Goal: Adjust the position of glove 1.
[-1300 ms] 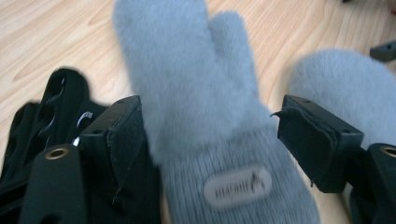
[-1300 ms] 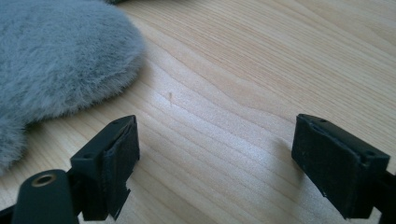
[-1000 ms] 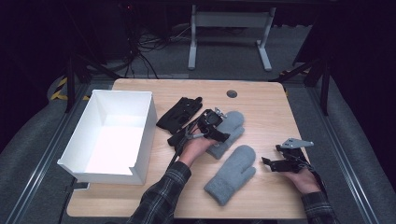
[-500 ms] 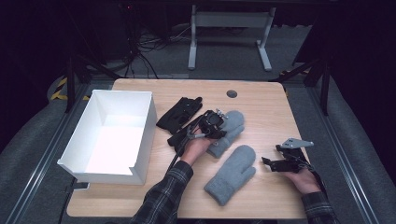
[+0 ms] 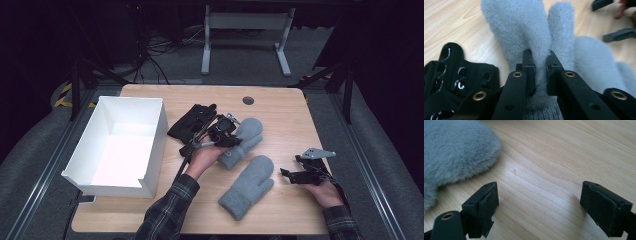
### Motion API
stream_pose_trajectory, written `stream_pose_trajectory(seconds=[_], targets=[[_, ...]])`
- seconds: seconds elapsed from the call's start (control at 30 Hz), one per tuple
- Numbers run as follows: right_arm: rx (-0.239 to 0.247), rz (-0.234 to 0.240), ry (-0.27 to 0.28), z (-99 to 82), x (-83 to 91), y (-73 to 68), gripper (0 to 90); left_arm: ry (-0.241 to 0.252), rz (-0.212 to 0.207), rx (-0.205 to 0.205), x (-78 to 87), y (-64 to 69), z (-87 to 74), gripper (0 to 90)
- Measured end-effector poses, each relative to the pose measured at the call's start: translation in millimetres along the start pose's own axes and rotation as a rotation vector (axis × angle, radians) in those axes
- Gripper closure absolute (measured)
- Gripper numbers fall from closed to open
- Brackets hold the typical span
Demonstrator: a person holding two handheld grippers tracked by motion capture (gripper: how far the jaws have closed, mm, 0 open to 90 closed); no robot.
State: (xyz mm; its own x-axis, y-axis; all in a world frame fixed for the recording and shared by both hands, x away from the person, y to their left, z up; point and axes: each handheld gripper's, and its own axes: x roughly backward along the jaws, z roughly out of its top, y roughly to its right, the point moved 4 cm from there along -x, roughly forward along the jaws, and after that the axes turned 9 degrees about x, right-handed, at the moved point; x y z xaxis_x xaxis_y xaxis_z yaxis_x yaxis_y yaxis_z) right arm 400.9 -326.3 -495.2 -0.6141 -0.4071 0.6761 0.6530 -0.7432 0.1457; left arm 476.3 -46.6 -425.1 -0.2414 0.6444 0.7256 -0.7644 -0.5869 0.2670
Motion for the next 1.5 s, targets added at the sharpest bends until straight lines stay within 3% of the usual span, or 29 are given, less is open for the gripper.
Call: stream_pose_trajectory(seconds=[0.33, 0.77, 1.1, 1.3, 1.5], targets=[[-0.004, -0.002, 0.001, 0.1, 0.0, 0.1, 15.4, 0.004, -0.045, -0.004, 30.9, 24.2, -14.7, 81.9], [-0.004, -0.003, 0.0, 0.0, 0.0, 0.3, 15.4, -0.006, -0.063, -0.017, 45.2, 58.1, -37.4, 81.9], [-0.004, -0.005, 0.0, -0.1, 0.0, 0.4, 15.4, -0.018, -0.076, -0.015, 38.1, 76.7, -48.6, 81.9], [-0.004, -0.005, 0.0, 0.0, 0.0, 0.4, 15.4, -0.037, -0.09, -0.009, 25.4, 87.9, -53.1, 81.9], [-0.004, -0.005, 0.0, 0.0, 0.0, 0.4, 15.4, -0.067, -0.091, 0.001, 8.2, 90.2, -59.6, 81.6]])
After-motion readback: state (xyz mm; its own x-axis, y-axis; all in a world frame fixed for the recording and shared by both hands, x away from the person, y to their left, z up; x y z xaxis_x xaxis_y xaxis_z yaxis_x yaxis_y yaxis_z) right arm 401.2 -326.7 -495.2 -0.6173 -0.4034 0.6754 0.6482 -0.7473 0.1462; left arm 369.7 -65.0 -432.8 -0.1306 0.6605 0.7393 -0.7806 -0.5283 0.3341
